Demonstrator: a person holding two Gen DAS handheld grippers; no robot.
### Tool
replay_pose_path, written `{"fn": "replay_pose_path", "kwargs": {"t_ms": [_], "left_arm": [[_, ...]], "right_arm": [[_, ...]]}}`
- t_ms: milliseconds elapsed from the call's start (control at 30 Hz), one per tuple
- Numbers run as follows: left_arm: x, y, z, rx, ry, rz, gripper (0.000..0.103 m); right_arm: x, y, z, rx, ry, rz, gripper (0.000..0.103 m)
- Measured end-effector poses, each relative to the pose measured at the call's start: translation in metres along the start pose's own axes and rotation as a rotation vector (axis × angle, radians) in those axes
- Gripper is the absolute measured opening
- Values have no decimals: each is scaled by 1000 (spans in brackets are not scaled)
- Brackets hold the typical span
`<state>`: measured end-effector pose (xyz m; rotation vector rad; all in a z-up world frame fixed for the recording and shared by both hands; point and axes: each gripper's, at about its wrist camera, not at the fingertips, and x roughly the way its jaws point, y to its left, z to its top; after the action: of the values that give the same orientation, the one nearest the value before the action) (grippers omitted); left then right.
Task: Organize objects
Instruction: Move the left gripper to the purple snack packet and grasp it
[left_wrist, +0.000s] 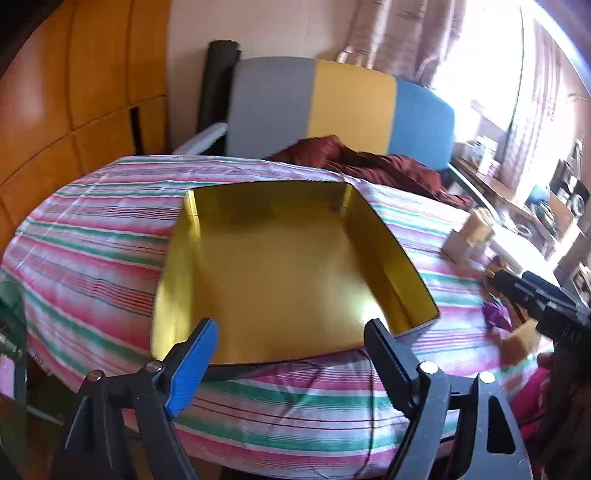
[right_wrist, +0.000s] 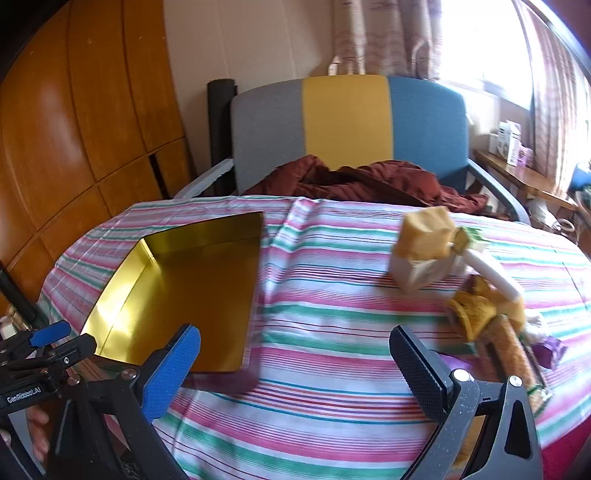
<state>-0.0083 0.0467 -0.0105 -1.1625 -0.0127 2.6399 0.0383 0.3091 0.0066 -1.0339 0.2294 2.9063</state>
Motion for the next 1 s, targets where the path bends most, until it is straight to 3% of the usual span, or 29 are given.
{"fn": "replay_pose_path", "kwargs": {"t_ms": [133,367,567,600,800,1000], "left_arm": [[5,-11,3,30,25,-44,83],[16,-52,14,117,79,-152,82],[31,-122,22,286,135,-298,81],[37,-137,23,317,155,-332,77],[81,-206,21,419,257,-433,76],[122,-257,17,419,376,-496,72]], "right_arm": [[-19,-32,-1,41,-12,-33,103],[-62,-116,-7,144,-20,-191,103],[-87,-183,-19,298,-5,-331,103],[-89,-189,-21,314,-2,-344,103],[-86,-210,-29,381,18,-343,103],[-78,-212,-34,381,37,-319,103]]}}
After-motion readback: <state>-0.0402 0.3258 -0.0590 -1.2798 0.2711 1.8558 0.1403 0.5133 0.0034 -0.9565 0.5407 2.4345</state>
